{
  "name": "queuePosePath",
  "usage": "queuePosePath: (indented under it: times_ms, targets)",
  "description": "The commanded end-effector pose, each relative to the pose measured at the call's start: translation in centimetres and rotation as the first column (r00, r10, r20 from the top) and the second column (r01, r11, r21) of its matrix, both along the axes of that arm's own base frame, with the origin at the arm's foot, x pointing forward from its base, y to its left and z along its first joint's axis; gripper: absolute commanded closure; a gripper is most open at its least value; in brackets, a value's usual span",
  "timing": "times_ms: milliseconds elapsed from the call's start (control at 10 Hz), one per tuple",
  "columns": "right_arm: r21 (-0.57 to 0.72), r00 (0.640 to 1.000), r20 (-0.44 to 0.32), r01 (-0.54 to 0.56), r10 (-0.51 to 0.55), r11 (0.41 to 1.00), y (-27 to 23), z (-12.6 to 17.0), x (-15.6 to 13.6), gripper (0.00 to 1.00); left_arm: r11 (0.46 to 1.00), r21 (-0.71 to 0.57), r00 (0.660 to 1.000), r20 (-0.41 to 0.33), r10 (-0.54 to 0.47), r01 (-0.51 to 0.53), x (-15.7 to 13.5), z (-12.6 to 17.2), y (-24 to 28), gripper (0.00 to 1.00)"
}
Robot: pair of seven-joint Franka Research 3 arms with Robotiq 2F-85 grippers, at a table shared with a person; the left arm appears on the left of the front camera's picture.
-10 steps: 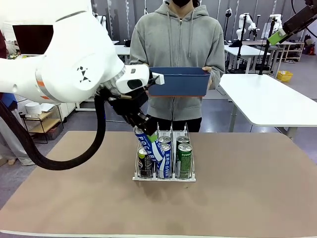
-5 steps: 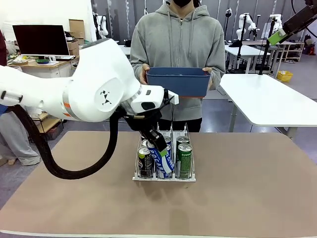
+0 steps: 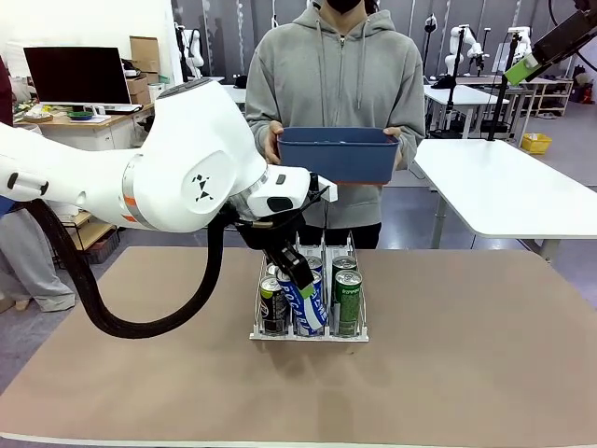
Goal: Fill the beverage cans into the dispenser.
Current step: Place the picked Ionic drink in the line of the Automatic Can Dispenser with the same cans.
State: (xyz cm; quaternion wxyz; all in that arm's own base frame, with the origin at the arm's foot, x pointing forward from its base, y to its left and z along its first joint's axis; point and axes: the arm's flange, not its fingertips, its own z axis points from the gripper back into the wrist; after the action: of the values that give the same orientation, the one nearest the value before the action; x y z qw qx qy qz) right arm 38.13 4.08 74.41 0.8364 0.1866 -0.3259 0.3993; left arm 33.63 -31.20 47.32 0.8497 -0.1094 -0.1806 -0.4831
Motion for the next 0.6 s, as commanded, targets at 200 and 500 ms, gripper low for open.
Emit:
queuePosePath:
  times_ms: [200,500]
  targets:
    - [-0.002,1.0,-0.003,-0.001,0.001,1.0,0.1,-0.1,0.0,0.0,0.998,0.029,0.995,0.074,0.06,-0.063,1.8,-1.9,-2.1,0.43]
    - [-0.002,1.0,-0.003,-0.001,0.001,1.0,0.1,-0.1,0.0,0.0,0.991,0.089,0.992,0.088,0.095,-0.103,2.8,-3.4,-2.8,0.43]
